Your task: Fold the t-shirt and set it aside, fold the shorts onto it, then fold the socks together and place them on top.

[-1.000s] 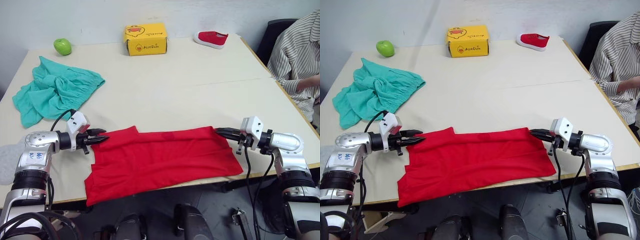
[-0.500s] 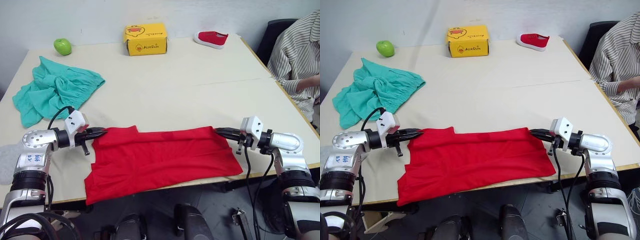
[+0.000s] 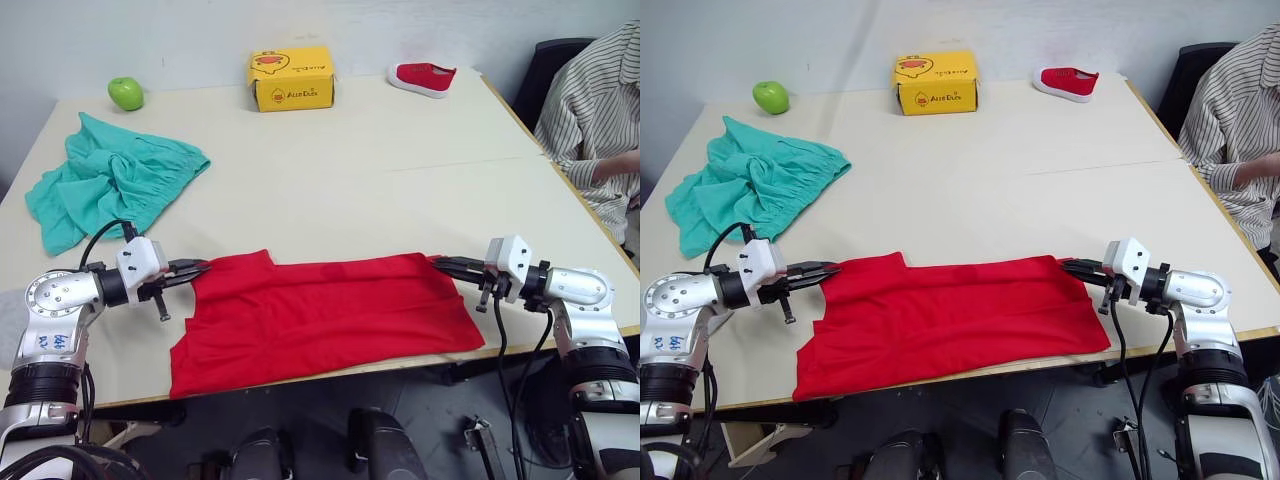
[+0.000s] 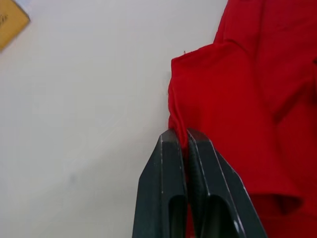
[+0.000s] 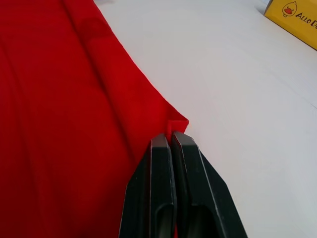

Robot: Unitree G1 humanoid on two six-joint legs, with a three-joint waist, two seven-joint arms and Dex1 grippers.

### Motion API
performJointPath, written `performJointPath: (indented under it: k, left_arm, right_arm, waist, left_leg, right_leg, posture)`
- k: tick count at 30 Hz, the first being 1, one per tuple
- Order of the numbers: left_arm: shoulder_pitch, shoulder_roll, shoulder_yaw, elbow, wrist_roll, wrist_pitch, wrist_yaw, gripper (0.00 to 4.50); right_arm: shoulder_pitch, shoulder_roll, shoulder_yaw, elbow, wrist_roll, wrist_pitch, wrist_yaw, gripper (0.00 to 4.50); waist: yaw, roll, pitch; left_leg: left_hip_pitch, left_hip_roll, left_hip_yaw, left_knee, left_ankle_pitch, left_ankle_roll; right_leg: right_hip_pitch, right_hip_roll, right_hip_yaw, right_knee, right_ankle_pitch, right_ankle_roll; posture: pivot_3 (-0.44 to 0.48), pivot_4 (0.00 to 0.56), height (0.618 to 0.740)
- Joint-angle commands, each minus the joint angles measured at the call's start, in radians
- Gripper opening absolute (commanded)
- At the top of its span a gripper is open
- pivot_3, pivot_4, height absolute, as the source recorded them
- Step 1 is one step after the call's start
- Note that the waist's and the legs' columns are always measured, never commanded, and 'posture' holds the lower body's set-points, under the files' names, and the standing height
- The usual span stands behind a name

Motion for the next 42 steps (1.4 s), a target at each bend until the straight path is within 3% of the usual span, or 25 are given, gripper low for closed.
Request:
performJointPath:
  k: [1,6,22,26,30,36,42]
  left_arm:
    - [-0.001,0.017,0.002,-0.026,-0.028,0.124,-0.006,0.8]
    - [-0.035,0.013,-0.007,-0.007,0.009,0.112,0.011,2.38]
    - [-0.041,0.02,-0.008,-0.006,0.025,0.076,-0.013,2.38]
    - [-0.039,0.017,-0.006,-0.008,0.026,0.059,-0.018,1.53]
    - [-0.036,0.015,-0.005,-0.006,0.032,0.019,-0.011,0.12]
    - [-0.037,0.02,-0.004,0.005,0.032,-0.034,-0.023,0.02]
    - [-0.032,0.036,0.01,-0.005,0.048,-0.295,-0.048,0.02]
  right_arm:
    - [-0.01,0.005,-0.006,-0.027,0.019,0.007,-0.006,0.0]
    - [-0.018,0.006,-0.004,-0.021,0.018,0.01,-0.002,0.0]
    - [-0.009,0.014,-0.003,-0.022,0.018,0.014,-0.007,0.0]
    - [-0.008,0.017,-0.003,-0.021,0.017,0.013,-0.01,0.0]
    - [-0.007,0.018,-0.002,-0.018,0.016,0.013,-0.01,0.0]
    - [-0.012,0.011,-0.01,-0.019,0.02,-0.005,-0.004,0.0]
    - [-0.012,-0.023,-0.042,-0.036,0.023,-0.149,-0.007,0.0]
  waist:
    - [0.0,0.0,0.0]
    - [0.001,0.0,0.0]
    - [0.001,0.0,0.0]
    - [0.001,0.0,0.0]
    - [0.001,0.0,0.0]
    - [0.001,0.0,0.0]
    - [0.0,0.0,0.0]
  left_leg:
    - [0.0,0.0,0.0,0.0,0.0,0.0]
    - [0.0,0.0,0.0,0.0,0.0,0.0]
    - [0.0,0.0,0.0,0.0,0.0,0.0]
    - [0.0,0.0,0.0,0.0,0.0,0.0]
    - [0.0,0.0,0.0,0.0,0.0,0.0]
    - [0.0,0.0,0.0,0.0,0.0,0.0]
    - [0.0,0.0,0.0,0.0,0.0,0.0]
  right_leg:
    - [0.0,0.0,0.0,0.0,0.0,0.0]
    - [0.0,0.0,0.0,0.0,0.0,0.0]
    - [0.0,0.0,0.0,0.0,0.0,0.0]
    - [0.0,0.0,0.0,0.0,0.0,0.0]
    - [0.0,0.0,0.0,0.0,0.0,0.0]
    - [0.0,0.0,0.0,0.0,0.0,0.0]
    - [0.0,0.0,0.0,-0.001,0.0,0.0]
  posture:
    - [0.0,0.15,0.74]
    - [0.0,0.15,0.74]
    - [0.0,0.15,0.74]
    - [0.0,0.15,0.74]
    - [0.0,0.15,0.74]
    - [0.0,0.15,0.74]
    - [0.0,0.15,0.74]
